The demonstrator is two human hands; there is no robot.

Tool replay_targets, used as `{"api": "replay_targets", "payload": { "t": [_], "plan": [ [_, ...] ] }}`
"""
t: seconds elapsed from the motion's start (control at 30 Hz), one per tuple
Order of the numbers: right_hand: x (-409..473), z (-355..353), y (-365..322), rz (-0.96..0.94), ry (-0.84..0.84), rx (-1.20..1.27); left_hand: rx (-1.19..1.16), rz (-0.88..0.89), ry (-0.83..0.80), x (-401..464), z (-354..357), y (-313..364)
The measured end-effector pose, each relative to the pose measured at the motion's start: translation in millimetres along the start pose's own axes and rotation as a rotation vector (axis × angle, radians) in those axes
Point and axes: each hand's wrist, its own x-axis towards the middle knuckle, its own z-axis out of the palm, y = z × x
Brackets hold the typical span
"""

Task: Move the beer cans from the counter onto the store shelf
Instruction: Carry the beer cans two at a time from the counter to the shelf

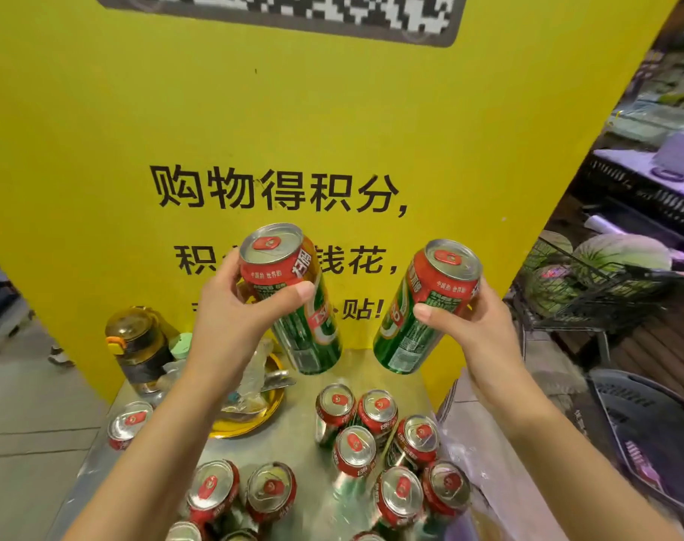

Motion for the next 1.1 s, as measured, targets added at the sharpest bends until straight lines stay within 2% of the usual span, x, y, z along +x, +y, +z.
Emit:
{"api": "replay_targets", "payload": {
  "t": [0.13, 0.33, 0.47, 0.6, 0.87, 1.1],
  "plan": [
    [-48.4, 1.8, -34.0, -0.027, -0.048, 0.124, -0.082, 0.025, 0.075, -55.9, -19.1, 41.8],
    [-148.9, 16.4, -69.4, 0.010, -0.193, 0.286, -0.059, 0.090, 0.226, -176.6, -49.6, 91.9],
    [-212.4, 38.1, -80.8, 0.068, -0.293, 0.338, -0.024, 0.047, 0.355, -259.6, -75.7, 108.5],
    [-276.3, 73.3, -86.5, 0.153, -0.454, 0.404, 0.069, 0.004, 0.550, -347.4, -116.3, 129.0],
    [-366.7, 183.7, -101.2, 0.243, -0.814, 0.418, 0.249, -0.068, 0.994, -481.3, -221.1, 168.8],
    [-441.0, 335.4, -116.8, 0.326, -1.106, 0.441, 0.309, -0.114, 1.343, -563.9, -324.1, 188.8]
  ]
}}
